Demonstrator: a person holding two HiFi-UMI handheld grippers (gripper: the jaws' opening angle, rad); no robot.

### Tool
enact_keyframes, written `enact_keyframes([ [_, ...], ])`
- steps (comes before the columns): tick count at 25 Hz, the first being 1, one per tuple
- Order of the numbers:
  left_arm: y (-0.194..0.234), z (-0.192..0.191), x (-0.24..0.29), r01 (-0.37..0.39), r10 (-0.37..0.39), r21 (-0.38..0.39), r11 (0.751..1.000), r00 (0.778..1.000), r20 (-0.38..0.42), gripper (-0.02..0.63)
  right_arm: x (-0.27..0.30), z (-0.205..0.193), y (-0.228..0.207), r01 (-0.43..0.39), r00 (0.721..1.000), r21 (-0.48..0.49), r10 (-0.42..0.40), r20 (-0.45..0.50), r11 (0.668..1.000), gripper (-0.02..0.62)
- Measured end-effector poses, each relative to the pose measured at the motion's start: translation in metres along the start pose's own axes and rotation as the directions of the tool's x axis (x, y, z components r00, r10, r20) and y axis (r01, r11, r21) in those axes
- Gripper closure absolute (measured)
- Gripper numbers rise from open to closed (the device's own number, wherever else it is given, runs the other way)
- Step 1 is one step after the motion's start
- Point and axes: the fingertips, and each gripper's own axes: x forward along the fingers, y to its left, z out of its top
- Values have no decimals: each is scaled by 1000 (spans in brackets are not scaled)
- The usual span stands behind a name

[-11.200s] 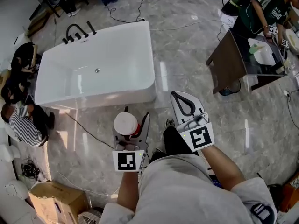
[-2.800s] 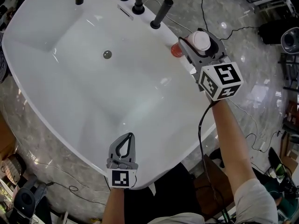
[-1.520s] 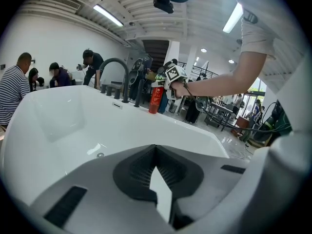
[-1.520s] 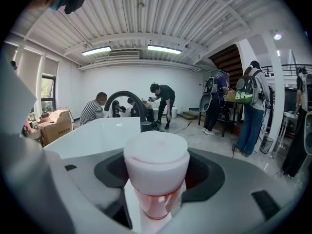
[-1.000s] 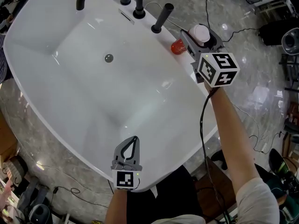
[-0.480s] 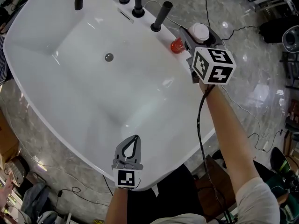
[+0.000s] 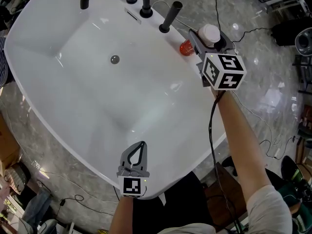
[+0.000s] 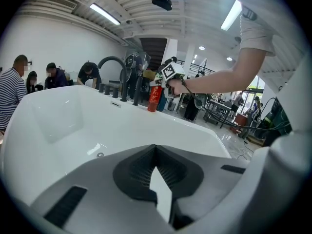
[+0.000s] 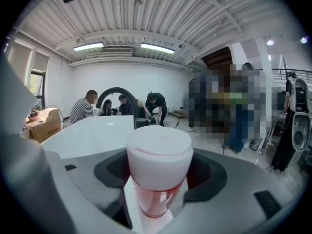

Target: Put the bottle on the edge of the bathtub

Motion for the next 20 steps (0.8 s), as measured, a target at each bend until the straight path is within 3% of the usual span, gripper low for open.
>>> enact_keyframes([
  [20,2,4,1,7,-7,2,1000,1000,25,595,-5,-17,-1,-2,1000,9,2,0,1000,288],
])
